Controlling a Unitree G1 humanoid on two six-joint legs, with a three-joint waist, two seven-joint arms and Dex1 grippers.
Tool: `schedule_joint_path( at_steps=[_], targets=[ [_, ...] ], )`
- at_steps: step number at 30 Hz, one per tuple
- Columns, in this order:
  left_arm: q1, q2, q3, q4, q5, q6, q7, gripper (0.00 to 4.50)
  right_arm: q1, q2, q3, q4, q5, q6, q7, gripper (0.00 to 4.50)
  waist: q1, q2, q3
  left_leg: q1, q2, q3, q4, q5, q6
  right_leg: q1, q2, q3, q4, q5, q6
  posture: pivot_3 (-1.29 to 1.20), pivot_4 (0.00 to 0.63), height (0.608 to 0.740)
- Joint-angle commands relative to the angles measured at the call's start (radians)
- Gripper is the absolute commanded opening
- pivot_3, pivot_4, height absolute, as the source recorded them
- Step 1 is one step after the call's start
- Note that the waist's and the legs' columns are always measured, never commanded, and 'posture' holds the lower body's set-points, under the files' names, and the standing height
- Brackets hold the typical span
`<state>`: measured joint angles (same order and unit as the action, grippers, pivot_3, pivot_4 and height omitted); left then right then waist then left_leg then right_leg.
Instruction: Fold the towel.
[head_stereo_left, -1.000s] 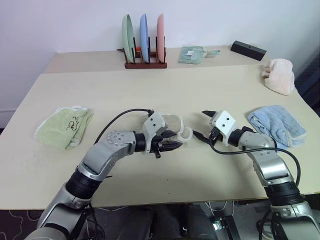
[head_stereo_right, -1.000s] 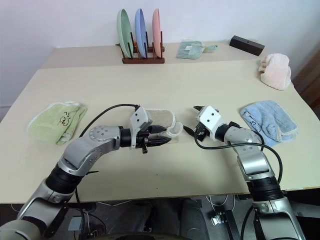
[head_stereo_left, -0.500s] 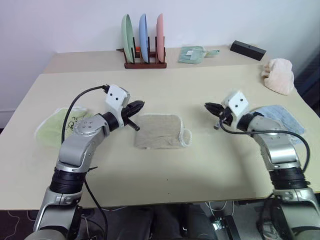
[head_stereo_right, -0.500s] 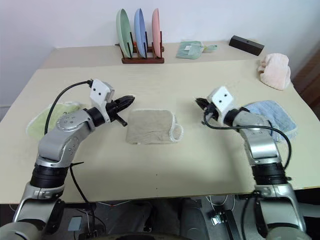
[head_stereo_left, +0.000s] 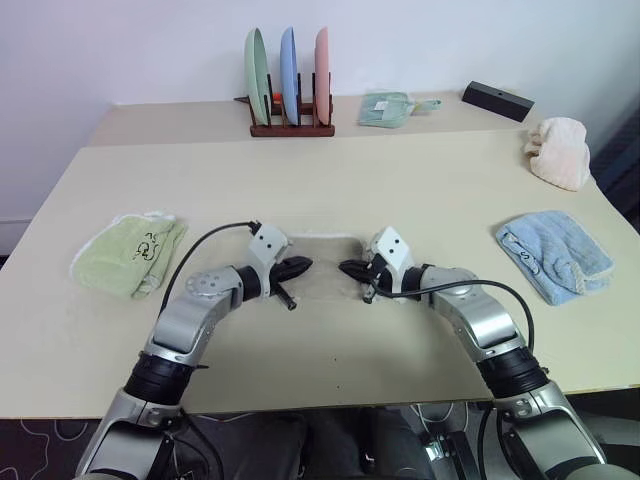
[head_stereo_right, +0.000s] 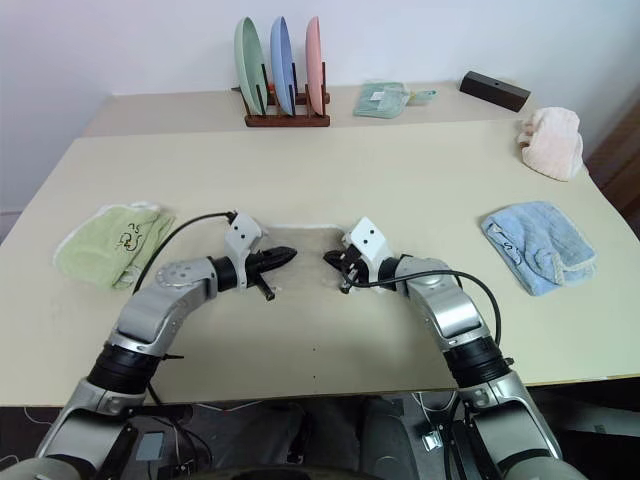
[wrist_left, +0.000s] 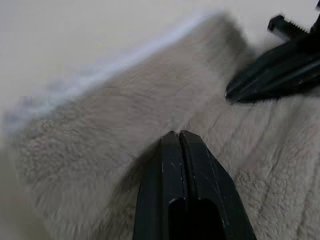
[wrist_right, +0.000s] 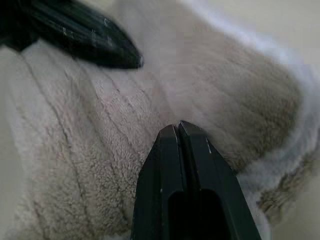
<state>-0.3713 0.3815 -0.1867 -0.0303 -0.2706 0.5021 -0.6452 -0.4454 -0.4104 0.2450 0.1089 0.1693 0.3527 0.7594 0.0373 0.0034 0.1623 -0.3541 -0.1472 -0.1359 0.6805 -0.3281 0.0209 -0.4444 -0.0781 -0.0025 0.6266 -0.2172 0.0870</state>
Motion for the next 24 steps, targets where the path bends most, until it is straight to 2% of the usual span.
schedule_joint_path(
  at_steps=[1, 8, 9, 11, 12, 15, 18, 19, 24],
  targets=[
    [0.035, -0.005, -0.010, 0.034, 0.037, -0.048, 0.007, 0.00, 0.005, 0.006, 0.007, 0.072, -0.050, -0.038, -0.022, 0.05, 0.000, 0.000, -0.001, 0.001, 0.000, 0.000, 0.000, 0.000, 0.000, 0.001, 0.000, 0.000, 0.000, 0.000, 0.000, 0.00, 0.150, 0.740],
    [0.065, -0.050, 0.098, -0.052, -0.043, -0.075, 0.021, 0.00, -0.007, -0.004, -0.078, -0.026, 0.029, -0.043, 0.006, 0.05, 0.001, -0.001, -0.003, 0.000, 0.000, 0.000, 0.001, 0.000, 0.000, 0.000, 0.000, 0.000, 0.000, 0.000, 0.000, 0.00, 0.150, 0.740],
    [0.065, -0.045, 0.113, -0.072, -0.047, -0.074, 0.026, 0.00, -0.009, -0.010, -0.105, -0.064, 0.068, 0.004, 0.013, 0.28, 0.002, -0.001, -0.002, -0.001, 0.000, 0.000, 0.001, 0.000, 0.000, -0.001, 0.000, 0.000, 0.001, 0.000, 0.000, 0.00, 0.150, 0.740],
    [0.090, 0.015, 0.160, -0.161, -0.045, -0.085, 0.015, 0.00, -0.004, -0.050, -0.229, -0.198, 0.235, 0.213, 0.014, 0.89, 0.001, -0.001, -0.001, -0.002, 0.000, 0.000, 0.001, 0.000, 0.000, -0.002, 0.000, 0.000, 0.001, 0.000, 0.000, 0.00, 0.150, 0.740],
    [0.101, 0.037, 0.174, -0.189, -0.043, -0.087, 0.010, 0.00, -0.001, -0.062, -0.271, -0.243, 0.292, 0.290, 0.010, 1.31, 0.001, -0.001, -0.001, -0.003, 0.000, 0.000, 0.001, 0.000, 0.000, -0.003, 0.000, 0.000, 0.000, 0.000, 0.000, 0.00, 0.150, 0.740],
    [0.149, 0.100, 0.205, -0.248, -0.057, -0.105, -0.028, 0.00, 0.026, -0.113, -0.327, -0.335, 0.410, 0.532, -0.015, 2.81, 0.003, 0.000, -0.001, -0.004, 0.000, 0.000, -0.001, 0.000, 0.000, -0.004, 0.000, 0.000, 0.000, 0.000, 0.000, 0.00, 0.150, 0.740],
    [0.186, 0.145, 0.219, -0.275, -0.068, -0.126, -0.074, 0.00, 0.027, -0.110, -0.388, -0.354, 0.492, 0.740, -0.096, 4.28, 0.002, 0.000, -0.001, -0.003, 0.001, 0.000, -0.002, 0.000, 0.000, -0.002, 0.000, 0.000, -0.001, 0.000, 0.000, 0.00, 0.150, 0.740],
    [0.202, 0.157, 0.226, -0.291, -0.085, -0.135, -0.101, 0.00, 0.033, -0.101, -0.408, -0.354, 0.515, 0.779, -0.113, 4.46, 0.002, 0.000, -0.001, -0.003, 0.001, 0.000, -0.002, 0.000, 0.000, -0.002, 0.000, 0.000, -0.001, 0.000, 0.000, 0.00, 0.150, 0.740],
    [0.246, 0.194, 0.225, -0.337, -0.120, -0.138, -0.163, 0.00, 0.036, -0.049, -0.446, -0.318, 0.552, 0.878, -0.195, 4.46, 0.002, 0.000, -0.001, -0.003, 0.000, 0.000, -0.001, -0.001, 0.001, -0.002, -0.001, 0.000, -0.002, 0.000, 0.000, 0.00, 0.150, 0.740]
  ],
)
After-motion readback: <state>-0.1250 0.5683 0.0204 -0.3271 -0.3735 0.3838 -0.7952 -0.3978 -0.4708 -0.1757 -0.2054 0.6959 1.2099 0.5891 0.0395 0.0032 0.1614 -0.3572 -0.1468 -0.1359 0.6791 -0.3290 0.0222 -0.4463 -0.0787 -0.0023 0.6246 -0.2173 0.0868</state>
